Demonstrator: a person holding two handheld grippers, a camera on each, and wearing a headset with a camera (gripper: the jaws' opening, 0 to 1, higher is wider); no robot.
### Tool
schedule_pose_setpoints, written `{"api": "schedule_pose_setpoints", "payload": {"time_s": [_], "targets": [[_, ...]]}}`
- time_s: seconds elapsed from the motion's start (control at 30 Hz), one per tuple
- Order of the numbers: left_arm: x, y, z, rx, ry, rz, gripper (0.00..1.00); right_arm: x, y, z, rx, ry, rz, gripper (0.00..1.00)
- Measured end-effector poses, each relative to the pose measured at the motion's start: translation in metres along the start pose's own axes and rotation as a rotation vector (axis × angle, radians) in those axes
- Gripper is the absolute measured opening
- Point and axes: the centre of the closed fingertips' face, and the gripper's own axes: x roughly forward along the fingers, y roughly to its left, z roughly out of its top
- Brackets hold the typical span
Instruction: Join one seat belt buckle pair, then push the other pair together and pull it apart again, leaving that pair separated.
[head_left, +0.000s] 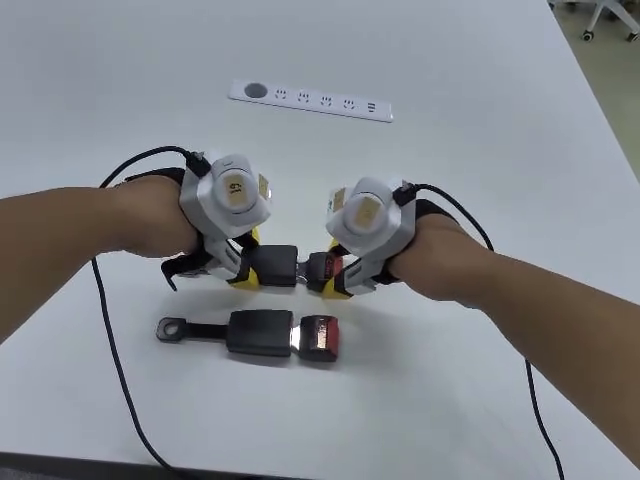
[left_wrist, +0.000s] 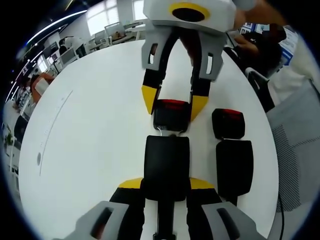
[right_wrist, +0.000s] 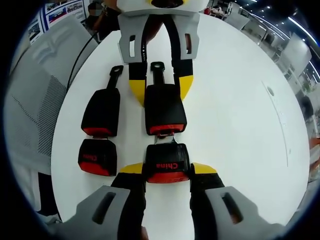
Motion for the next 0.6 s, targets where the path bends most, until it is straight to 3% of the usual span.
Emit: {"api": "schedule_pose_setpoints", "payload": {"time_s": [0.17, 0.37, 0.6], "targets": [[0.000, -0.001, 0.000, -0.001, 0.000, 0.001, 0.32, 0.000, 0.000, -0.009, 0.020, -0.017, 0.001, 0.32], [0.000, -0.002, 0.001, -0.013, -0.009, 0.003, 0.32, -0.006, 0.002, -0.008, 0.039, -0.039, -0.005, 0.32], [-0.001, -0.002, 0.001, -0.013, -0.003, 0.001, 0.32, -0.012, 0.002, -0.025, 0.042, -0.032, -0.006, 0.33]]}}
